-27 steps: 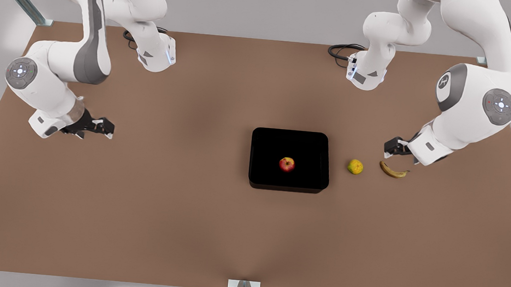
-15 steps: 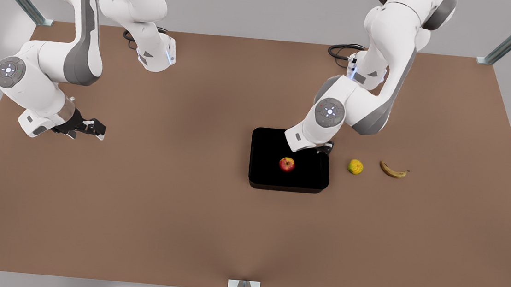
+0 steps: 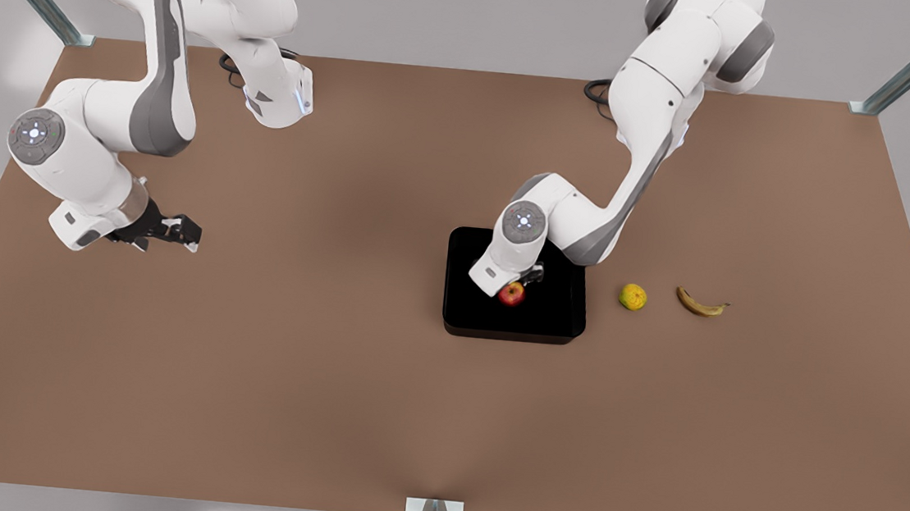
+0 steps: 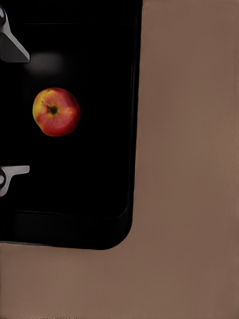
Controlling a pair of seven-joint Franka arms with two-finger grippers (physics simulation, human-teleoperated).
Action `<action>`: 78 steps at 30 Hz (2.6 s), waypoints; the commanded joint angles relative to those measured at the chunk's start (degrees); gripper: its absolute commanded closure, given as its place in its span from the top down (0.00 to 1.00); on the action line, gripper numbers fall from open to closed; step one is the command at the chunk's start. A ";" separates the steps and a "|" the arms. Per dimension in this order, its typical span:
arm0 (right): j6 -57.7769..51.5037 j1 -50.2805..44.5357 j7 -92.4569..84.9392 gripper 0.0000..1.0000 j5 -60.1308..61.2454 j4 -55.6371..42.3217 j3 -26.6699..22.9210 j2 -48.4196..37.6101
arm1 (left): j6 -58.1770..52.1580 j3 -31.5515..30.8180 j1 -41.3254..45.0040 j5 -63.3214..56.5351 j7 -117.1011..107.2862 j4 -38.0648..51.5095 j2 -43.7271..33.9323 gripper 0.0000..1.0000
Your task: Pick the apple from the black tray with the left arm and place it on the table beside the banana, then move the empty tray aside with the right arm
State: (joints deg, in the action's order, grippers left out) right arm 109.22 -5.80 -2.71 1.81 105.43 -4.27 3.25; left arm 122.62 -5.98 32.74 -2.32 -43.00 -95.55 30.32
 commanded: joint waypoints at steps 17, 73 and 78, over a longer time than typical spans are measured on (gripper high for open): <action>-0.06 0.53 0.07 1.00 0.04 -0.05 -0.04 0.00 | 18.45 0.01 -0.93 -6.11 -15.44 -11.85 1.06 1.00; 22.52 -37.53 67.83 1.00 5.31 -17.89 4.71 31.37 | -27.52 2.29 -40.57 1.44 50.74 4.76 -21.36 1.00; 23.93 -37.79 66.78 1.00 5.49 -17.72 5.24 34.98 | -27.61 2.12 -40.39 1.44 50.65 4.85 -21.35 1.00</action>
State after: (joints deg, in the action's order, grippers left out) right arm 130.53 -43.56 45.00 7.14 87.75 0.86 37.78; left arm 97.23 -3.85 -7.57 -0.92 -8.97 -90.78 9.05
